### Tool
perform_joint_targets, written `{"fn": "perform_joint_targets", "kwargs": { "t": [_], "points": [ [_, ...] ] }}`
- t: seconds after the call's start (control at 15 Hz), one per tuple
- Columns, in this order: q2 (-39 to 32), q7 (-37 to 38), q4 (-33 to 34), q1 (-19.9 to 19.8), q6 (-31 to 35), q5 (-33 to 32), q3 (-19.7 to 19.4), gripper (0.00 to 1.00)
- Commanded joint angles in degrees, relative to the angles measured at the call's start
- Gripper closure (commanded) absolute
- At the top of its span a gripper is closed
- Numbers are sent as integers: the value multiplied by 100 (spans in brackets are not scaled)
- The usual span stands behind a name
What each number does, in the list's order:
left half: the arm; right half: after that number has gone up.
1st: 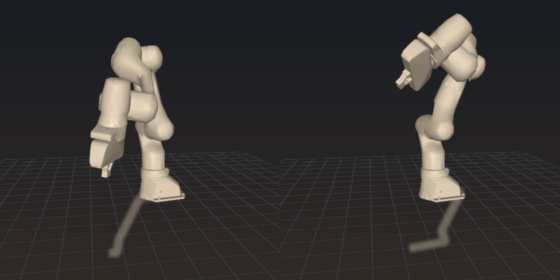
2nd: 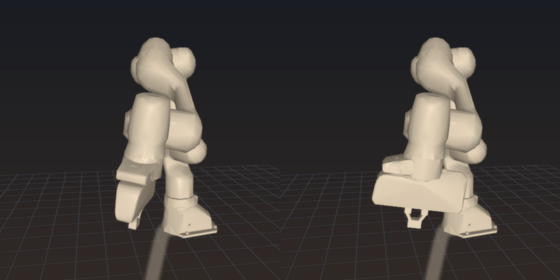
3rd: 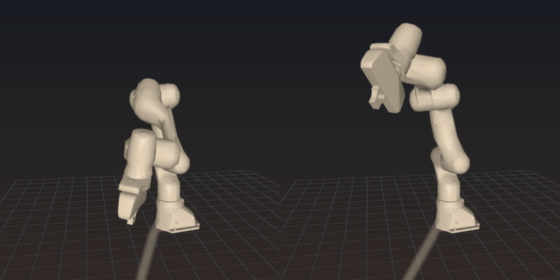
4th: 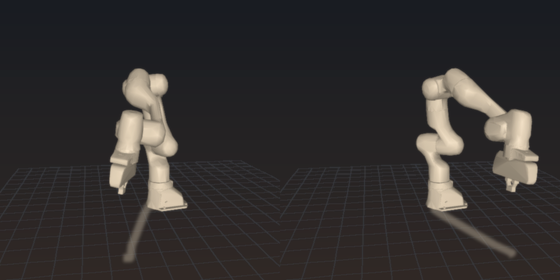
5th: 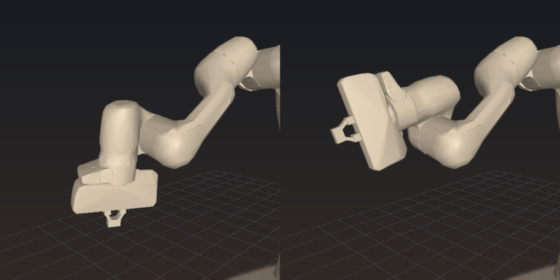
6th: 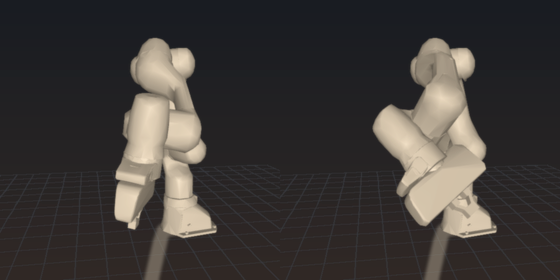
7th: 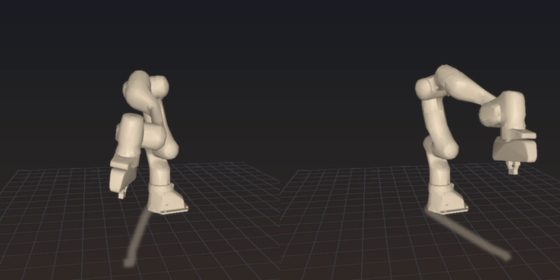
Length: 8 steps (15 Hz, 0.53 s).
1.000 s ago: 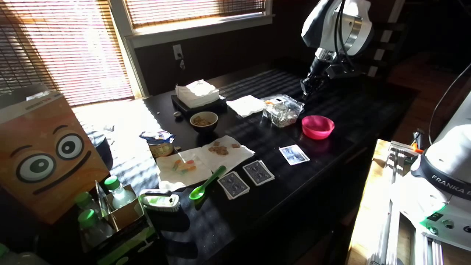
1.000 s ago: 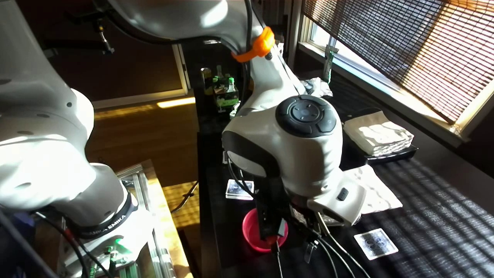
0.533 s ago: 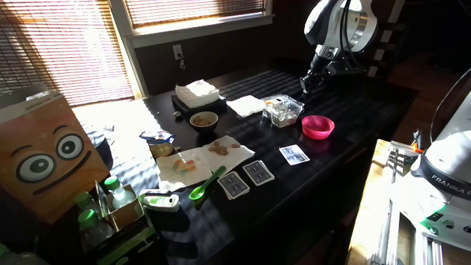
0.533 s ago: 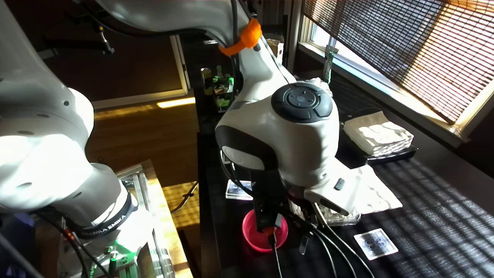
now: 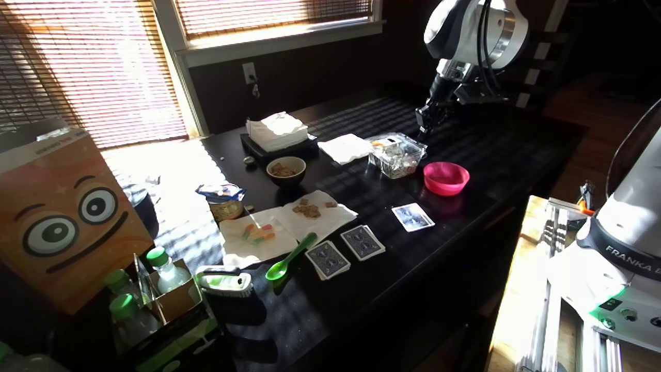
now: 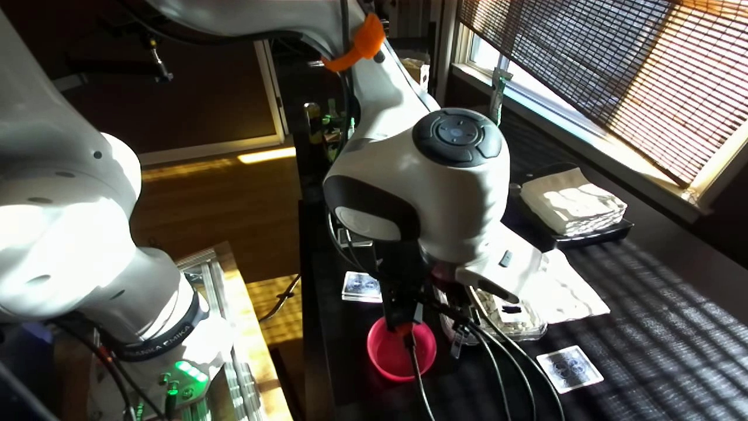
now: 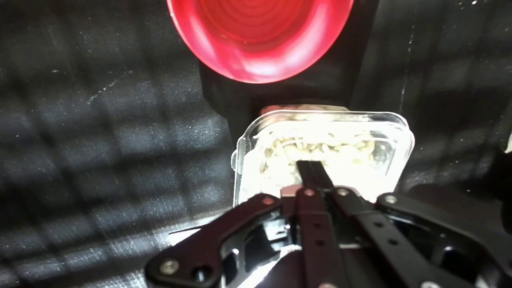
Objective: Put the transparent lid on the transparent bowl
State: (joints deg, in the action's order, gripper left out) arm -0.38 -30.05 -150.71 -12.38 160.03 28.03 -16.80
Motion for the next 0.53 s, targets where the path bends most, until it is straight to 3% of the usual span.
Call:
{"fn": "perform_joint_targets", "kwargs": {
  "t": [0.0, 0.47],
  "points": [
    [-73, 287, -10, 71, 70, -153, 80, 100],
    [-399, 343, 36, 103, 496, -161, 87, 100]
  ]
}}
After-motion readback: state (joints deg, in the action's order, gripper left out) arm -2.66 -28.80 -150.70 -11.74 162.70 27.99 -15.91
